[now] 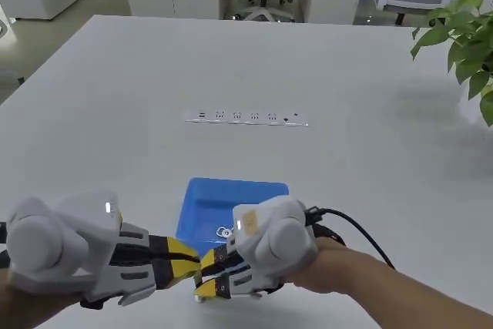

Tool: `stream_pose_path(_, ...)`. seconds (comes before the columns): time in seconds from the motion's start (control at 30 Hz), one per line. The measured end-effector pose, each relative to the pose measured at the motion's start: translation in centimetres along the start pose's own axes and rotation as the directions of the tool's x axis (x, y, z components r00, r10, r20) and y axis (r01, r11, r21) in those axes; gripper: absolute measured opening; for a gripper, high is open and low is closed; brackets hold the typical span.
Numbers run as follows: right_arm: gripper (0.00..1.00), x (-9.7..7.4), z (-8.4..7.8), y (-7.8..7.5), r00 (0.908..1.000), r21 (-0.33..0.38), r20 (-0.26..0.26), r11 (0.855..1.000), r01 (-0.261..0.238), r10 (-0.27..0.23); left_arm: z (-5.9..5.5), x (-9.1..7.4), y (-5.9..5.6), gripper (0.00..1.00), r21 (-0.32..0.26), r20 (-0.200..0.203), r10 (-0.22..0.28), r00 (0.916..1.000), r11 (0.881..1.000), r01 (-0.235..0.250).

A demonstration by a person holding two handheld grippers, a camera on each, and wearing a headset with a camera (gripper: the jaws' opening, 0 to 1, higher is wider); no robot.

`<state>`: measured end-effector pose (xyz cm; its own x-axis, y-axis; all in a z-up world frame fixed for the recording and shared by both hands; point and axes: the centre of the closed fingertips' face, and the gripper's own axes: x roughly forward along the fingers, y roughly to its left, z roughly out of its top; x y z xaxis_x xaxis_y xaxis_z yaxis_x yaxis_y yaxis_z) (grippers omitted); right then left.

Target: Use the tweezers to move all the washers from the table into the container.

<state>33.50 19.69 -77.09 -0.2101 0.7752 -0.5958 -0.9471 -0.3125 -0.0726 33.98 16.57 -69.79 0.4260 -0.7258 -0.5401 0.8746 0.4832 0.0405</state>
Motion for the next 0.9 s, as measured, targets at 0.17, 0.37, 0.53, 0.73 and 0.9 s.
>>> stream_pose_path(0.17, 0.12, 0.22, 0.04, 0.07, 1.0, 0.002, 0.002, 1.0, -0.008, 0.008, -0.14, -0.06, 0.09, 0.05, -0.002, -0.001, -0.001, 1.0, 1.0, 0.001)
stream_pose_path(0.37, 0.1, 0.3, 0.09, 0.07, 1.0, 0.014, 0.002, 1.0, -0.009, 0.009, -0.4, -0.2, 0.25, 0.05, -0.003, -0.006, -0.002, 1.0, 1.0, 0.002)
stream_pose_path(0.53, 0.09, 0.28, 0.03, 0.04, 1.0, 0.017, -0.001, 1.0, -0.008, 0.008, -0.4, -0.09, 0.27, 0.05, 0.002, -0.011, -0.007, 0.9999, 1.0, 0.007)
stream_pose_path(0.73, 0.09, 0.17, -0.07, 0.07, 1.0, 0.027, -0.001, 1.0, -0.007, 0.007, -0.3, 0.12, 0.15, 0.05, 0.0, -0.009, -0.013, 0.9999, 1.0, 0.013)
stream_pose_path(0.9, 0.09, 0.18, -0.06, 0.21, 0.9999, 0.034, 0.001, 0.999, -0.013, 0.013, -0.33, 0.11, 0.16, 0.06, 0.001, -0.014, -0.012, 0.9998, 1.0, 0.012)
